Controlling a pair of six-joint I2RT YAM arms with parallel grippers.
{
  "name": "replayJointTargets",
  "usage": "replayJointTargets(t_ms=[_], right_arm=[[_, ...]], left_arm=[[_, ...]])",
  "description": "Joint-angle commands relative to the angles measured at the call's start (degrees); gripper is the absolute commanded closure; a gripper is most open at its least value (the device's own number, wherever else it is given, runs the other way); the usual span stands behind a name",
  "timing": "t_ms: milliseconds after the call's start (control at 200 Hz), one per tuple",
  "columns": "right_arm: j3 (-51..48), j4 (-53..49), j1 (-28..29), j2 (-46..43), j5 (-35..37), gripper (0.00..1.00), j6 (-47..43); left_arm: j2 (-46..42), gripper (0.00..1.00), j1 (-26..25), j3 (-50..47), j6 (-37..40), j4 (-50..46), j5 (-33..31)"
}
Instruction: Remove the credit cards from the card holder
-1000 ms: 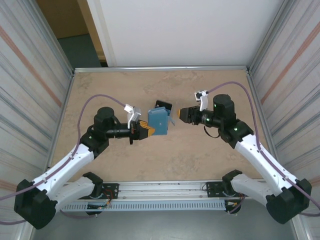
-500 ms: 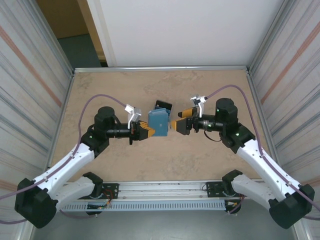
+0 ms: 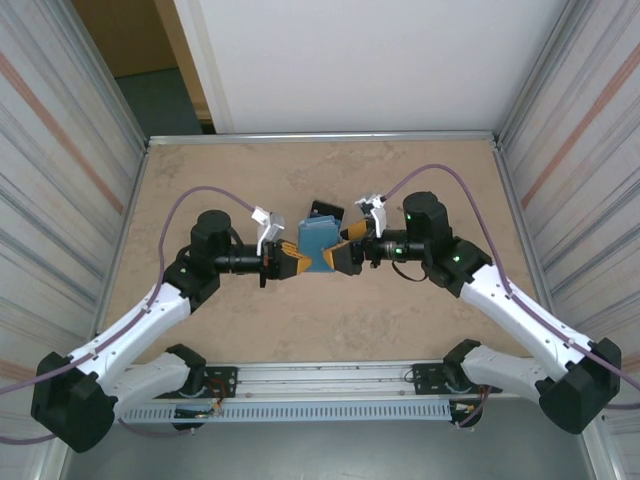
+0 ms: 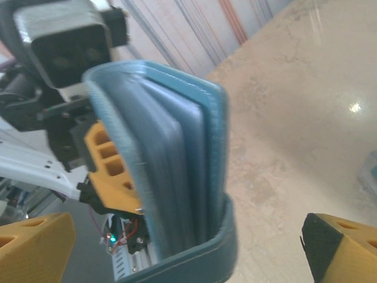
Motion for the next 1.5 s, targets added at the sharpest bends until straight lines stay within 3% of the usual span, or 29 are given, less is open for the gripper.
replayJointTargets(t_ms=[0, 256, 606, 922, 1223, 1498], right_arm=[[1.8, -1.8, -0.2, 0.0, 2.1, 0.0, -2.0], [-3.2, 5.8, -6.5, -3.5, -6.0, 0.23, 3.0], [-5.1, 8.3, -6.8, -3.4, -9.2, 0.46, 3.4], [-6.4, 11.9, -6.2, -3.5, -12.7, 0.41, 4.9], [-6.7, 11.6, -6.1, -6.6, -12.4, 0.41, 4.3], [-5.6, 12.9, -4.5, -2.9, -11.9, 0.44, 4.8]], left_arm=[[-0.8, 1.0, 0.3, 1.8, 0.7, 2.3, 3.0], [-2.1, 1.0, 0.3, 1.1, 0.4, 3.6, 4.6], [-3.6, 1.0, 0.3, -0.2, -1.7, 7.9, 5.7], [-3.7, 1.0, 0.3, -0.5, -2.1, 7.2, 3.7], [-4.0, 1.0, 0.3, -0.8, -2.1, 7.6, 3.2], [-3.8, 1.0, 0.3, -0.4, -2.1, 8.1, 4.7]])
